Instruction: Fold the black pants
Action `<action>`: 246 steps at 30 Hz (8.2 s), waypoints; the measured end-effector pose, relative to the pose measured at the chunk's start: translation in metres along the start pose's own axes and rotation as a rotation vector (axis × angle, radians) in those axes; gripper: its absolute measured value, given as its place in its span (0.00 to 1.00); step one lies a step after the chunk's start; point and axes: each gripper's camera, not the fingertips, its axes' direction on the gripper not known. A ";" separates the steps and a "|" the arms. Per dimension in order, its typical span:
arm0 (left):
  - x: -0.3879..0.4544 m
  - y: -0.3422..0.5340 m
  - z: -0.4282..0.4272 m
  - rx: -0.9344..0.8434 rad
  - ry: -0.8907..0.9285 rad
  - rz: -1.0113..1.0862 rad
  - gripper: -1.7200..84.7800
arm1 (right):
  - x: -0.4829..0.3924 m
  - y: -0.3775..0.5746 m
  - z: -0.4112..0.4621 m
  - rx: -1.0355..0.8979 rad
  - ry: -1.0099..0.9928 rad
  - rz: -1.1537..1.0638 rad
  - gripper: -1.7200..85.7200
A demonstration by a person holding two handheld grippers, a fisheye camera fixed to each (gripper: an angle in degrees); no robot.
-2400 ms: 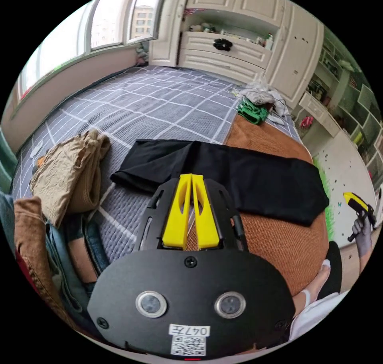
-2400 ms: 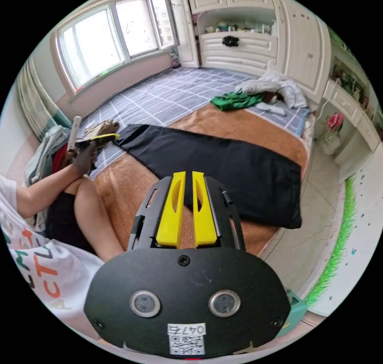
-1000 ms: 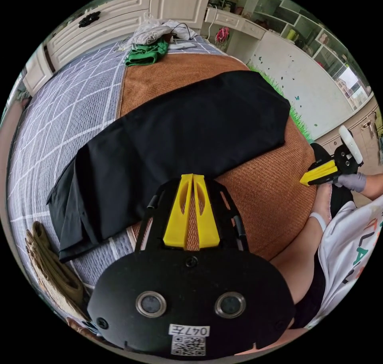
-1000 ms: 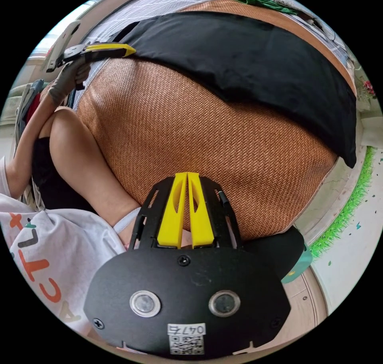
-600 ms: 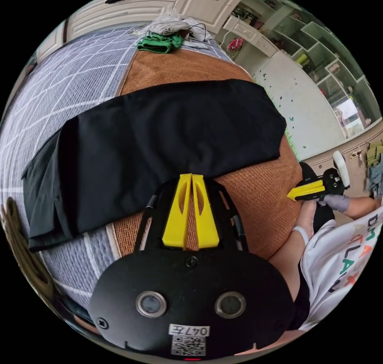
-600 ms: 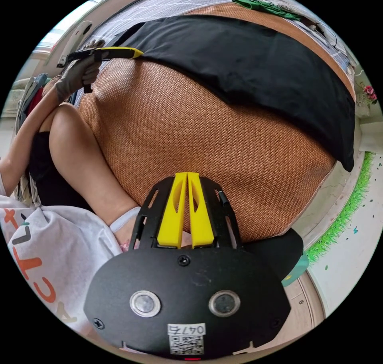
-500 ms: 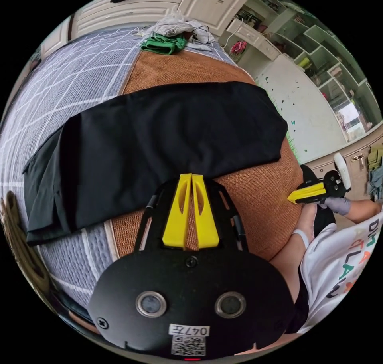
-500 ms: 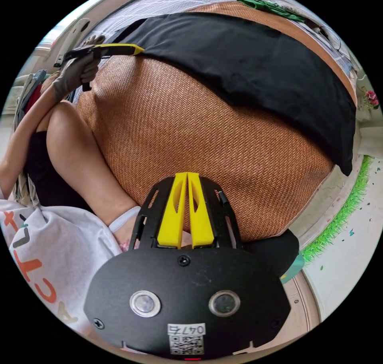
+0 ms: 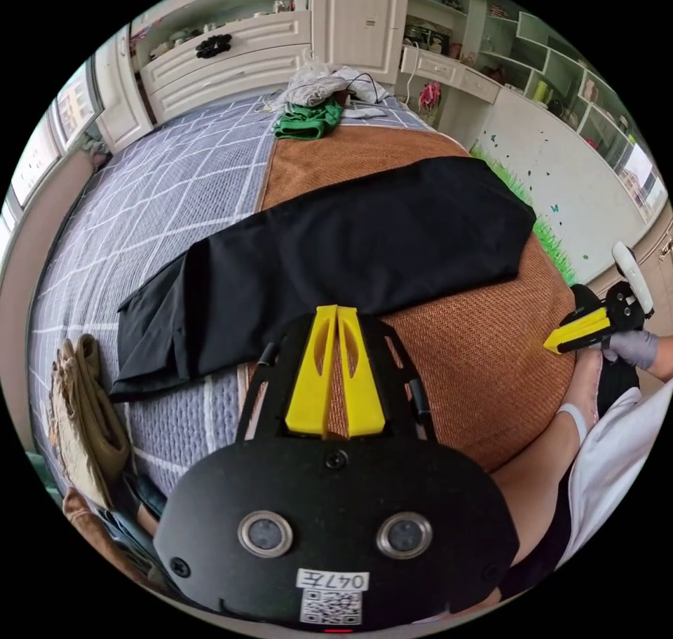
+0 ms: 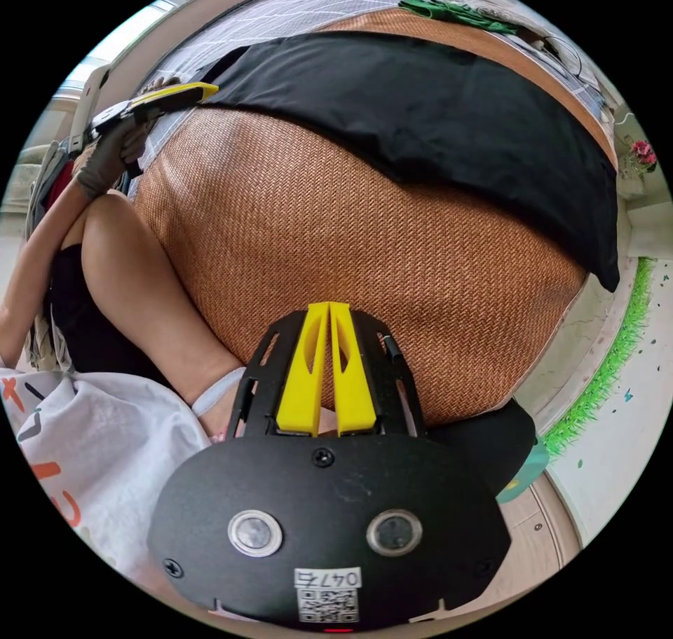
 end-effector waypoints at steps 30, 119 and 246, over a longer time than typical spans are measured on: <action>0.020 0.019 0.069 -0.145 0.087 -0.165 0.01 | 0.030 -0.044 0.036 -0.080 0.055 -0.009 0.02; -0.046 0.499 0.230 0.408 0.690 -1.176 0.22 | 0.313 0.138 -0.015 0.202 0.126 -0.279 0.02; 0.139 -0.156 0.121 -0.968 0.009 0.034 0.02 | 0.391 0.371 0.596 0.060 -0.740 -0.147 0.01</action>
